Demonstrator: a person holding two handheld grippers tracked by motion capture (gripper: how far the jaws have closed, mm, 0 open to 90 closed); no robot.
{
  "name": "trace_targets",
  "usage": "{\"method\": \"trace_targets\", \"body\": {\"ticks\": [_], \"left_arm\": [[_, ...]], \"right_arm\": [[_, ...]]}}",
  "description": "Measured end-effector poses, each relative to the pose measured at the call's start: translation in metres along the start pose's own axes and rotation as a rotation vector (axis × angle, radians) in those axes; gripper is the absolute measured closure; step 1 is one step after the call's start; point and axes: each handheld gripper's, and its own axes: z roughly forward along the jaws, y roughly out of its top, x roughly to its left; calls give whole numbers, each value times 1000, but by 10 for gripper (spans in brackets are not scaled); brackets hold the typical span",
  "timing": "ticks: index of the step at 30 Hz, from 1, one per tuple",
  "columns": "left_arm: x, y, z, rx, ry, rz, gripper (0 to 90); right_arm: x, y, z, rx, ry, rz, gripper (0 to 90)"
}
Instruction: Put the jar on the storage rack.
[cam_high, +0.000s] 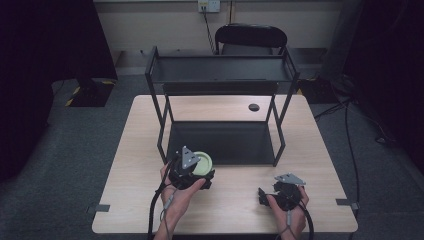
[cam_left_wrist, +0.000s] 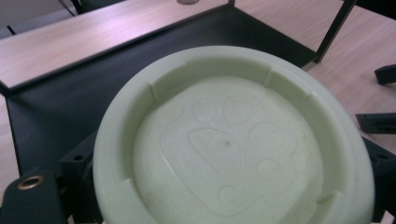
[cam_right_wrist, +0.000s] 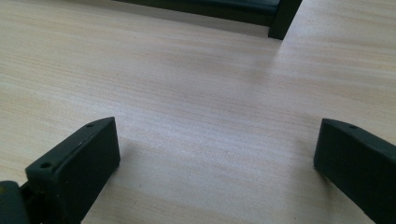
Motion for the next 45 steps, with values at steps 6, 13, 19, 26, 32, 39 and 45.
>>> {"method": "trace_targets", "body": {"ticks": [6,13,19,26,32,39,45], "left_arm": [[2,16,6,-8,2,13,109],[13,28,23,-18,15,23,110],[28,36,42,3,30,4,110],[43,47,62,12,51,-2,110],[46,60,78,20,51,-4,110],[49,66,97,30,46,7,111],[54,66,111,37,34,-8,111]], "right_arm": [[0,0,0,0,0,0,0],[0,0,0,0,0,0,0],[0,0,0,0,0,0,0],[0,0,0,0,0,1,0],[0,0,0,0,0,0,0],[0,0,0,0,0,0,0],[0,0,0,0,0,0,0]]}}
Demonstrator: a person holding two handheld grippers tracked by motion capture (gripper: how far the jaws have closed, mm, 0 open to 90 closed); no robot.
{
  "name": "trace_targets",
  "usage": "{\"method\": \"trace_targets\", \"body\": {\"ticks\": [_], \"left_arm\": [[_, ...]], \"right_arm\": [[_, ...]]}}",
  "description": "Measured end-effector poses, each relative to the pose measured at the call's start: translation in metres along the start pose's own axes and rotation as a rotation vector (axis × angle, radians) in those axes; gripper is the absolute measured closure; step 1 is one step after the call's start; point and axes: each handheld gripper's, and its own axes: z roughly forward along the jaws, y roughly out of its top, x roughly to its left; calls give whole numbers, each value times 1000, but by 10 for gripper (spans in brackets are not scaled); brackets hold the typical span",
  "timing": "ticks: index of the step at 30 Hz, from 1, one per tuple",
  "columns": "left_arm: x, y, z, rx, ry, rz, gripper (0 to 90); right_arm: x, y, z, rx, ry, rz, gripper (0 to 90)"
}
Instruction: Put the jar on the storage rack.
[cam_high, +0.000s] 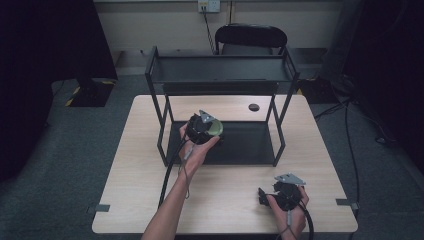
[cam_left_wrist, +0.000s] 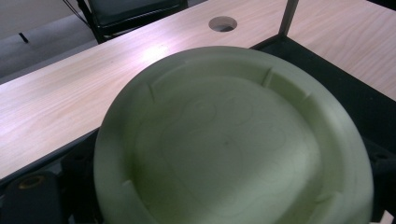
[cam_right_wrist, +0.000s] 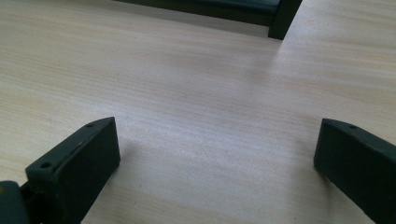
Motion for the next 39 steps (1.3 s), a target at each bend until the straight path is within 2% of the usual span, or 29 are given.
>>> {"method": "trace_targets", "body": {"ticks": [12,20,29,39], "left_arm": [[3,-8,28,69,17,-19,111],[3,-21,41,77,15,-27,111],[3,-28,46,104,7,-25,111],[4,-31,46,104,-17,-36,111]], "right_arm": [[0,0,0,0,0,0,0],[0,0,0,0,0,0,0],[0,0,0,0,0,0,0],[0,0,0,0,0,0,0]]}}
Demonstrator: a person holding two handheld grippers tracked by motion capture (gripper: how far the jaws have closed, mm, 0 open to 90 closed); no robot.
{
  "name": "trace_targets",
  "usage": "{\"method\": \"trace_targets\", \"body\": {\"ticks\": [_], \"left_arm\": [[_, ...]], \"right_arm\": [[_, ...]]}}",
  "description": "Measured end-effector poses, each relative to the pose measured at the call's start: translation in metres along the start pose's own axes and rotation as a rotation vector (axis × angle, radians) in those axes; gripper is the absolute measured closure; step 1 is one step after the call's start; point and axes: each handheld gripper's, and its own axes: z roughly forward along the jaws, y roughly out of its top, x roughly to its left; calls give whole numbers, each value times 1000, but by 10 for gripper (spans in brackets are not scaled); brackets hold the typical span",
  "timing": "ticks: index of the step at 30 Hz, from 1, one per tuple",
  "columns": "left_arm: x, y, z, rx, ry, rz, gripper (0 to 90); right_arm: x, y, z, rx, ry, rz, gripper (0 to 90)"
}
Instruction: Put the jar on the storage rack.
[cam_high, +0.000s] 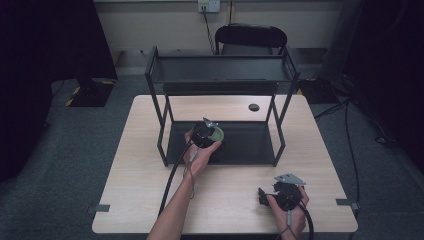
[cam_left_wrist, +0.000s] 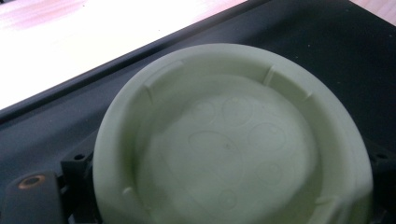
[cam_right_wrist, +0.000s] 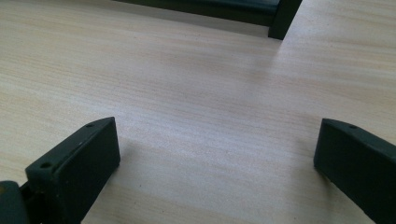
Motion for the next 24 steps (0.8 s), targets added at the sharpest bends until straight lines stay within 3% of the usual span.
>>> {"method": "trace_targets", "body": {"ticks": [12,17,24], "left_arm": [[3,-1,-1,0,-15,-3,104],[5,1,-4,-30,-18,-24,40],[3,2,-10,-43,25,-22,16]], "right_arm": [[0,0,0,0,0,0,0],[0,0,0,0,0,0,0],[0,0,0,0,0,1,0]]}}
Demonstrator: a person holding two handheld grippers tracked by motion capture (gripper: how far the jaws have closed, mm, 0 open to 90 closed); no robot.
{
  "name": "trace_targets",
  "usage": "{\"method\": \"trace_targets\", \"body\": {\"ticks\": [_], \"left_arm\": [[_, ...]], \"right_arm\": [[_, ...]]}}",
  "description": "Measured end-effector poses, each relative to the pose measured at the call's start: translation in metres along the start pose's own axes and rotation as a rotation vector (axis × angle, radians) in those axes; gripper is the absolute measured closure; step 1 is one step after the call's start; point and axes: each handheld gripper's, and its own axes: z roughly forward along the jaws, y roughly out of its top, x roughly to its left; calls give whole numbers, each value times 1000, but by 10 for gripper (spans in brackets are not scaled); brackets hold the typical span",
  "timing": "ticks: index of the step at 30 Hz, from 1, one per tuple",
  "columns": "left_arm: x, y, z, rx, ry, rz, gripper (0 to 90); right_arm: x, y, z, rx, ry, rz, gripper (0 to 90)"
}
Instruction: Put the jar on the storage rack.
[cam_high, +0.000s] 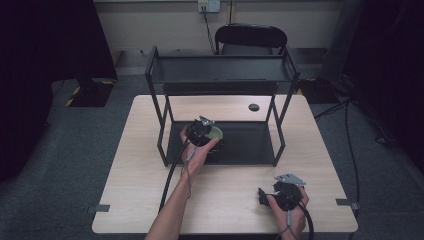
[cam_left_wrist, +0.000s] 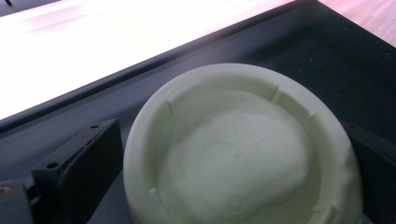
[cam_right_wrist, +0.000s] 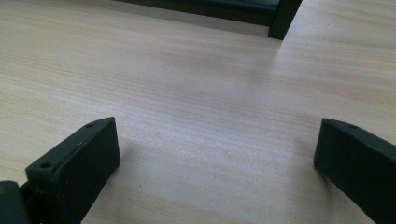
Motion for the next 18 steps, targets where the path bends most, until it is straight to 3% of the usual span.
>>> {"method": "trace_targets", "body": {"ticks": [11,18], "left_arm": [[-1,4,-16,-48,-15,-22,17],[-4,4,-22,-51,-18,-22,18]], "right_arm": [[0,0,0,0,0,-1,0],[0,0,0,0,0,-1,0]]}}
